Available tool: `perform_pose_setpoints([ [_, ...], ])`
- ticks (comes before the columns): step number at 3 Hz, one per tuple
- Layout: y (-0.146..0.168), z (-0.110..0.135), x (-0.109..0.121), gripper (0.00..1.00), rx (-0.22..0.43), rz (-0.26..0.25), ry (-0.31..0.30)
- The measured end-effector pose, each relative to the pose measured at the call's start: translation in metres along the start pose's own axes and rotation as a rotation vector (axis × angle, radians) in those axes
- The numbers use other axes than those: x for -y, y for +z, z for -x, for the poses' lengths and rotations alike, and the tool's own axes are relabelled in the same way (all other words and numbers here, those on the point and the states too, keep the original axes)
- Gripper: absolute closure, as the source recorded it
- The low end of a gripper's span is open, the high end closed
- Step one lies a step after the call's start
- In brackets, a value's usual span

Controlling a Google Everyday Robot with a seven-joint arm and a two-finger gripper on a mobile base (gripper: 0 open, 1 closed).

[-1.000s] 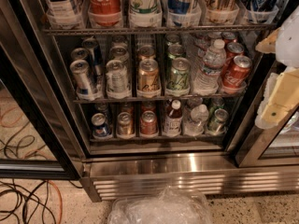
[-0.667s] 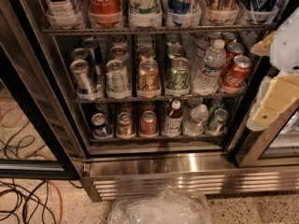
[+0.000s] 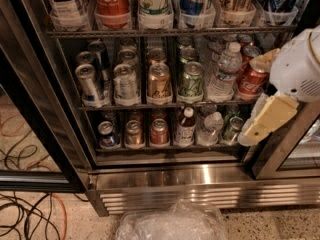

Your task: Pick redbull can from middle shelf of fridge

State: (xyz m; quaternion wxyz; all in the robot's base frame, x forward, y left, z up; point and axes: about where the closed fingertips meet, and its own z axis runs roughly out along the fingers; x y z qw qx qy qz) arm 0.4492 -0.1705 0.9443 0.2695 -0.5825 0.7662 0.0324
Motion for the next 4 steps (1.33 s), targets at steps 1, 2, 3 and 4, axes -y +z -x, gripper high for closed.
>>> perform_pose_setpoints([
  [1,0.024,0.011,-0.007,0.00,0.082,-0.016,0.007],
  [2,0.048,0.017,-0.015,0.00,0.184,-0.054,0.031],
  [3,0.069,0.035,-0.014,0.00,0.322,-0.105,0.042],
  [4,0.069,0.035,-0.014,0.00,0.322,-0.105,0.042],
])
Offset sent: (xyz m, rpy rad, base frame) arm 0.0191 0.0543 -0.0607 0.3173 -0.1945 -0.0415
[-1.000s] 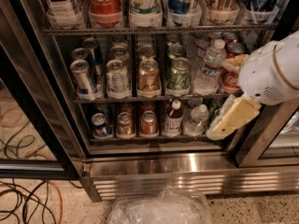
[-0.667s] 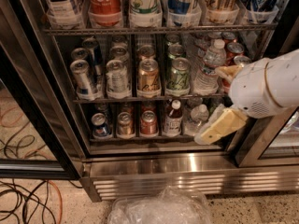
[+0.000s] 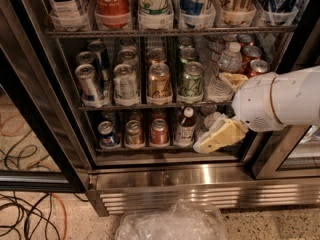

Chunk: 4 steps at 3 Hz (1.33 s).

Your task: Pick redbull can from middle shelf of fridge

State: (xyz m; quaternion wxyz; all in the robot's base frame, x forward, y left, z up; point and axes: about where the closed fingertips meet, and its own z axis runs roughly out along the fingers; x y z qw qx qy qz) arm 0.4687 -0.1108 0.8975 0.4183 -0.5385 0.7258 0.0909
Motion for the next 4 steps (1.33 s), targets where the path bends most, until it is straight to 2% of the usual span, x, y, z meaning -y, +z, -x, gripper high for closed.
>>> perform_pose_setpoints([
  [1,0.007,0.005,-0.003,0.00,0.040,0.005,0.035],
  [2,0.024,0.014,-0.011,0.00,0.127,0.000,0.110],
  [4,0.057,0.042,-0.029,0.00,0.300,-0.042,0.289],
])
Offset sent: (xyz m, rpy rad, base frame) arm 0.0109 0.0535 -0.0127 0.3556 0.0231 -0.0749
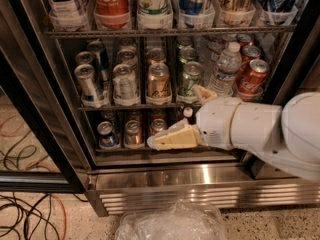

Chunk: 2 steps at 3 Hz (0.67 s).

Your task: Pick redbull can from middle shelf of fridge

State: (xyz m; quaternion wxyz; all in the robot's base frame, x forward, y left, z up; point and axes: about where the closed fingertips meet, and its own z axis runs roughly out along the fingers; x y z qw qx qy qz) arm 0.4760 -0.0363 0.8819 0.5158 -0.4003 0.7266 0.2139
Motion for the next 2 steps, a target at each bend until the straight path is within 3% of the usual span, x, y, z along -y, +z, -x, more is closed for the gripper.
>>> perform_pose_setpoints([
  [1,0.024,-0.002,-0.016,0.00,0.075,-0.033,0.085],
  [2,0.044,-0.017,-0.017,0.00,0.128,-0.098,0.173],
])
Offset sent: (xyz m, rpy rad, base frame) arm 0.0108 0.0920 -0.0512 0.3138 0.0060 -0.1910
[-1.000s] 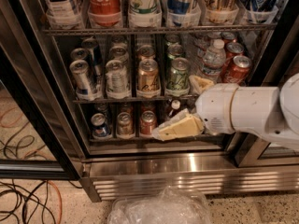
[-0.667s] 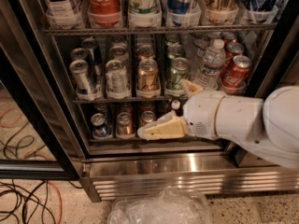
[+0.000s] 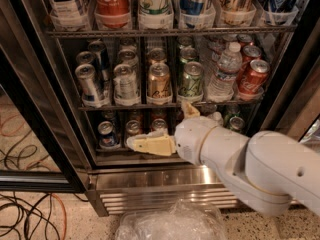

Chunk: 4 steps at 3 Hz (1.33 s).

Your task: Pick redbull can from middle shelf of fridge

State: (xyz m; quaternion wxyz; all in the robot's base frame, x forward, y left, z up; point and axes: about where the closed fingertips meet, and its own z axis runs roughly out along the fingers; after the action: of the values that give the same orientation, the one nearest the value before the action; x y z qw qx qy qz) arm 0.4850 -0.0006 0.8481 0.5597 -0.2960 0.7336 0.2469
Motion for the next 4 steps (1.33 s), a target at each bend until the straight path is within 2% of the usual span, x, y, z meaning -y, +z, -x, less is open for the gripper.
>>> perform_pose_setpoints([
  [1,0.034,-0.002,-0.024,0.00,0.055,-0.005,0.068],
  [2,0.034,-0.002,-0.024,0.00,0.055,-0.005,0.068],
  [3,0.042,-0.003,-0.029,0.00,0.090,-0.003,0.034],
  [4,0.057,-0.002,-0.049,0.00,0.153,-0.014,-0.080],
])
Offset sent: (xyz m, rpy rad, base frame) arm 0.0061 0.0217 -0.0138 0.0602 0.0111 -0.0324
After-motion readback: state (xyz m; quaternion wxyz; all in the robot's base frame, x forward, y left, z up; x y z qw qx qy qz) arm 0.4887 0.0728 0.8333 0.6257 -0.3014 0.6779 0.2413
